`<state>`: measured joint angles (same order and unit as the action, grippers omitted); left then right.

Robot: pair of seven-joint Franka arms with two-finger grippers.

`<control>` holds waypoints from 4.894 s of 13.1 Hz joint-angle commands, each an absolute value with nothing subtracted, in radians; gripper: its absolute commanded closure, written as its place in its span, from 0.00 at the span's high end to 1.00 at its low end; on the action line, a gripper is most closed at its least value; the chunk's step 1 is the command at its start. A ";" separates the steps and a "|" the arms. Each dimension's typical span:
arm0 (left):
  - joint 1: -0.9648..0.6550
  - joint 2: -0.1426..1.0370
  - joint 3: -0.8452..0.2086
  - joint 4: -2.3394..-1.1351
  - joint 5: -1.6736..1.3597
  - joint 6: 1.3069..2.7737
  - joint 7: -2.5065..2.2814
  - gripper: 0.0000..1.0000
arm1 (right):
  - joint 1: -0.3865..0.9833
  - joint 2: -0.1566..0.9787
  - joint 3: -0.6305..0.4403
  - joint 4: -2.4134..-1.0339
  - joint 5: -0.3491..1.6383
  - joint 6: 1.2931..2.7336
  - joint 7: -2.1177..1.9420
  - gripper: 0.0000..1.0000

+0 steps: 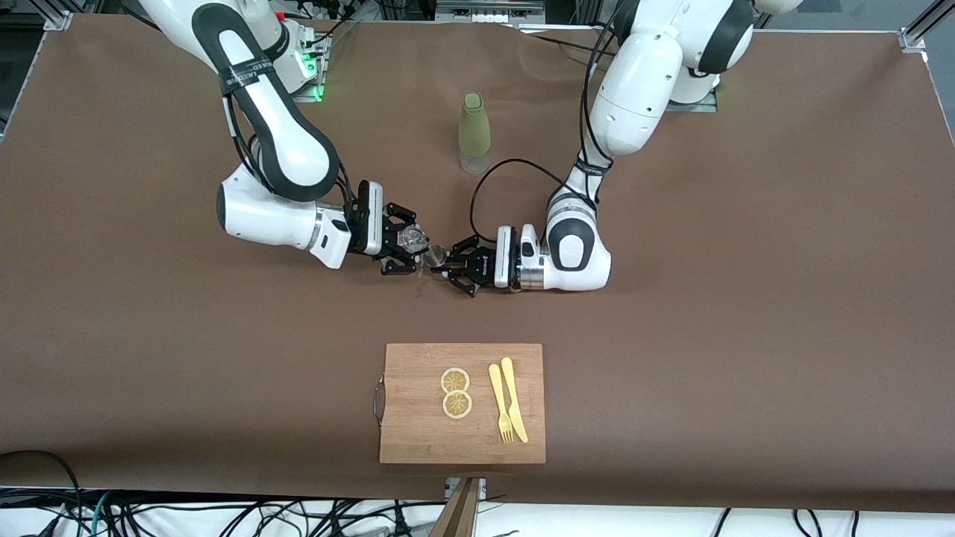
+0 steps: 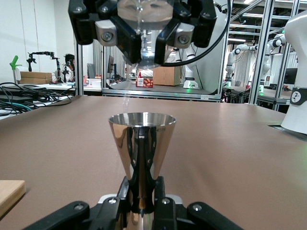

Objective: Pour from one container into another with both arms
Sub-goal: 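Tilt the beaker with the right gripper, pouring into the held jigger, then tilt the beaker upright with the right gripper and separate both grippers, then carry the beaker back with the right gripper while the left gripper withdraws the jigger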

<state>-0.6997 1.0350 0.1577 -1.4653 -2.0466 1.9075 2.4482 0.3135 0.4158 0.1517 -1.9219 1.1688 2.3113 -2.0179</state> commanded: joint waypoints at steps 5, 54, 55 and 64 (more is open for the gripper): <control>-0.713 1.051 0.167 -1.437 -2.080 1.914 2.465 0.00 | 0.360 0.396 0.153 -1.934 1.085 2.410 -1.931 0.22; -0.594 0.964 0.176 -1.521 -1.898 1.819 2.517 0.00 | -0.090 0.526 0.066 -1.983 1.239 1.720 -2.402 0.23; -0.574 0.944 0.178 -1.543 -1.855 1.813 2.519 0.00 | -0.110 0.547 0.061 -1.980 1.233 1.698 -2.439 0.23; -0.273 0.824 0.184 -1.640 -1.506 1.613 2.606 0.00 | -0.193 0.716 -0.092 -1.928 1.195 1.540 -2.704 0.25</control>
<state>-0.3295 0.8931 0.1965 -1.5564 -1.5416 1.6601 2.5444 -0.1766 0.6908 -0.0764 -1.9512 1.2081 1.5648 -2.6667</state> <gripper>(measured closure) 0.780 0.753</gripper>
